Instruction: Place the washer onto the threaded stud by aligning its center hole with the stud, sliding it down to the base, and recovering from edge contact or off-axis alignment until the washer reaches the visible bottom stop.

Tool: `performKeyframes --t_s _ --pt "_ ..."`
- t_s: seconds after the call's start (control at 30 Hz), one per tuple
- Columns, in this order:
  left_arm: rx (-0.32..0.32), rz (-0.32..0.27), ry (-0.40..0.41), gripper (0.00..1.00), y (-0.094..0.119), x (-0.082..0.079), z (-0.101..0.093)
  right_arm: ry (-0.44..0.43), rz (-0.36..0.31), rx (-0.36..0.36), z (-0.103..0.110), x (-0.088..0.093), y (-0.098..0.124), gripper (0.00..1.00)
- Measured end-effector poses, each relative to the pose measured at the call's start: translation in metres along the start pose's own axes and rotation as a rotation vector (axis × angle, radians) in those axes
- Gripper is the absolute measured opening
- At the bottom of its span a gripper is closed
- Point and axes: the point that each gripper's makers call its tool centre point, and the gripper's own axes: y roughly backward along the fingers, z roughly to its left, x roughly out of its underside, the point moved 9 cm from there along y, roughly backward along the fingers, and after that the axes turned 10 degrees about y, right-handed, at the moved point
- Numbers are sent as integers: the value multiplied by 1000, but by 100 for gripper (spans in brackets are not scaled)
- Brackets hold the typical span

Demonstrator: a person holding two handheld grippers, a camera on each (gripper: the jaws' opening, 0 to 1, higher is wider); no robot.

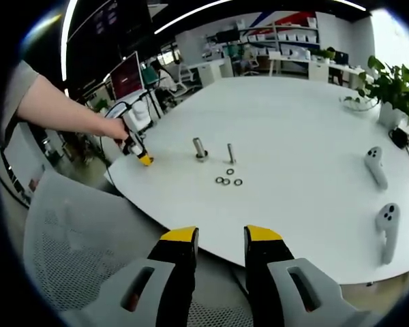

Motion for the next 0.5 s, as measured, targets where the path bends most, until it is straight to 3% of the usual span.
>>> performKeyframes --t_s 0.17,0.5 --pt "-6 -23 25 22 -1 2 0 0 3 -1 0 0 0 29" --pt "-26 5 19 20 -2 -2 -2 0 4 2 0 0 0 29"
